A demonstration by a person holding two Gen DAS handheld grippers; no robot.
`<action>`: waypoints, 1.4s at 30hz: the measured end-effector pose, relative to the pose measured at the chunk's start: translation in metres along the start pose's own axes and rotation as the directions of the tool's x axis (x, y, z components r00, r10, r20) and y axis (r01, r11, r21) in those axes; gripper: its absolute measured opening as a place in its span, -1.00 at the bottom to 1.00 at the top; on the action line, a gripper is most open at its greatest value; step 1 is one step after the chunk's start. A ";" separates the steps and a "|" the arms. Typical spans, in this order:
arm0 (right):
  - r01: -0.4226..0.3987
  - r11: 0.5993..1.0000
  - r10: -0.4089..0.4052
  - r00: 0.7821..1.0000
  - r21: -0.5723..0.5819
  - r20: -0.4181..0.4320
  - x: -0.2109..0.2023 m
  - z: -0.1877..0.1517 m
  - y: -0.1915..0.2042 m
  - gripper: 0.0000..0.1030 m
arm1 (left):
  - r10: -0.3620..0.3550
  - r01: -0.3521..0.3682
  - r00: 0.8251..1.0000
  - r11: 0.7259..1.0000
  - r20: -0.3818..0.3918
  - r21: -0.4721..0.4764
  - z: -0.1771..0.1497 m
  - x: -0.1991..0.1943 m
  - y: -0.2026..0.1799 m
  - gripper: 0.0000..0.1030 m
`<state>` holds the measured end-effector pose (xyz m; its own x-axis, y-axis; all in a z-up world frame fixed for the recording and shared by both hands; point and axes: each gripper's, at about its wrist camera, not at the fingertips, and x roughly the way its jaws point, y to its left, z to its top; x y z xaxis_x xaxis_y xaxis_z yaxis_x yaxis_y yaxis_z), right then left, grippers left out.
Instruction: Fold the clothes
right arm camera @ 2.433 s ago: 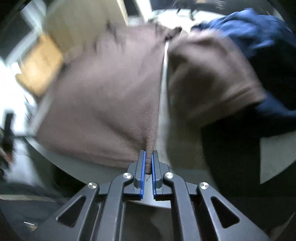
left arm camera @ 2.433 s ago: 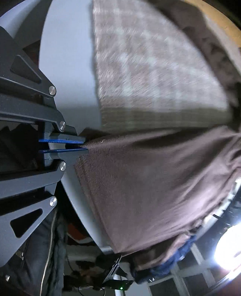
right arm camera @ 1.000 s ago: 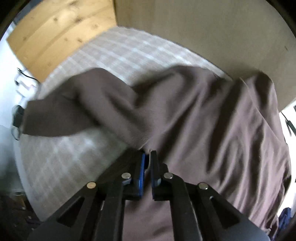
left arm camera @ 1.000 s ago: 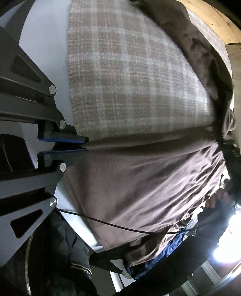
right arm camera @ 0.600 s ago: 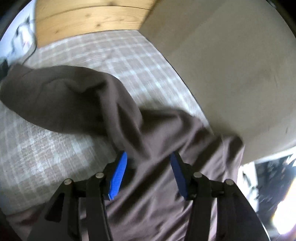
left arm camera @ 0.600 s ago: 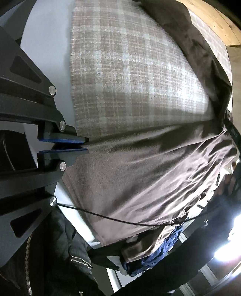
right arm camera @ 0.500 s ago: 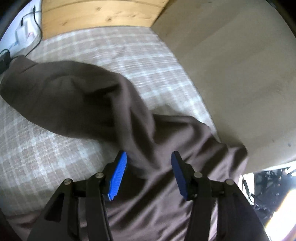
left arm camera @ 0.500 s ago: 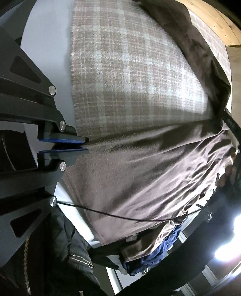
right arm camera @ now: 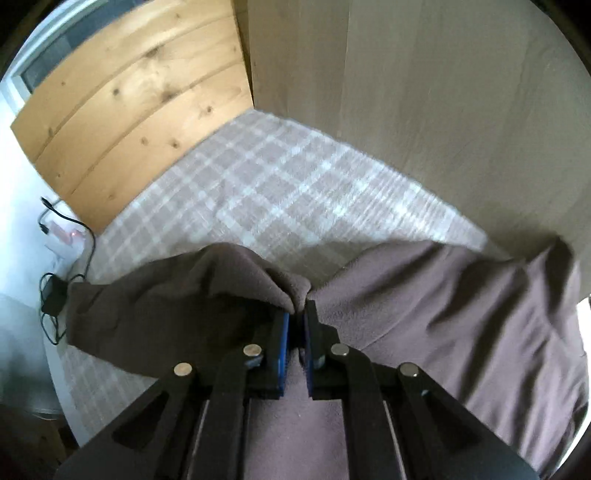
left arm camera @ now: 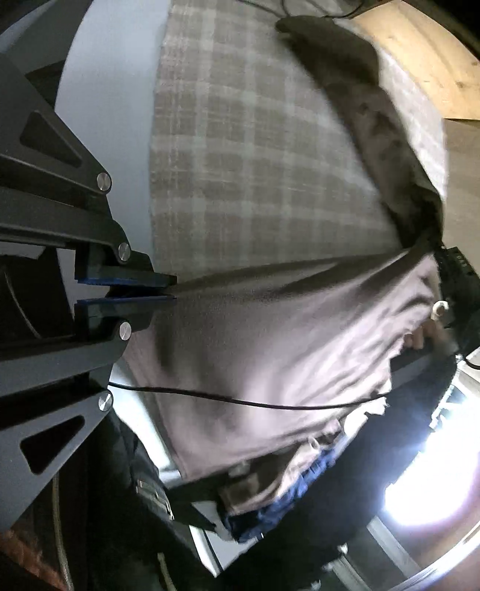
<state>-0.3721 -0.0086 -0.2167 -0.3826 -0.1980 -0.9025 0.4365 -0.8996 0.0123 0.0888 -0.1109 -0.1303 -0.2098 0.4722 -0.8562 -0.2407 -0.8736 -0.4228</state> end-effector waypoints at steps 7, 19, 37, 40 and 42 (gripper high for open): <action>-0.058 0.997 0.058 0.998 0.048 0.016 -0.015 -0.005 -0.010 -0.59 | 0.062 -0.066 0.996 0.995 -0.060 -0.080 0.006 0.001 0.030 -0.76; -0.054 0.998 0.054 0.998 0.024 0.014 -0.038 -0.025 -0.009 -0.36 | 0.457 -0.446 0.885 0.887 0.092 -0.116 0.104 -0.062 0.148 -0.51; -0.007 1.000 0.007 1.000 0.018 0.003 0.006 -0.021 -0.019 -0.87 | 0.450 -0.462 0.873 0.887 0.191 0.021 0.130 -0.095 0.138 -1.00; 0.009 0.999 -0.009 1.000 0.054 0.003 -0.009 -0.026 -0.037 -0.87 | 0.421 -0.436 0.881 0.899 0.216 0.029 0.123 -0.117 0.135 -1.00; 0.042 0.999 -0.042 0.999 0.033 -0.006 -0.012 -0.029 -0.037 -0.87 | 0.391 -0.404 0.899 0.914 0.200 0.030 0.119 -0.118 0.137 -0.96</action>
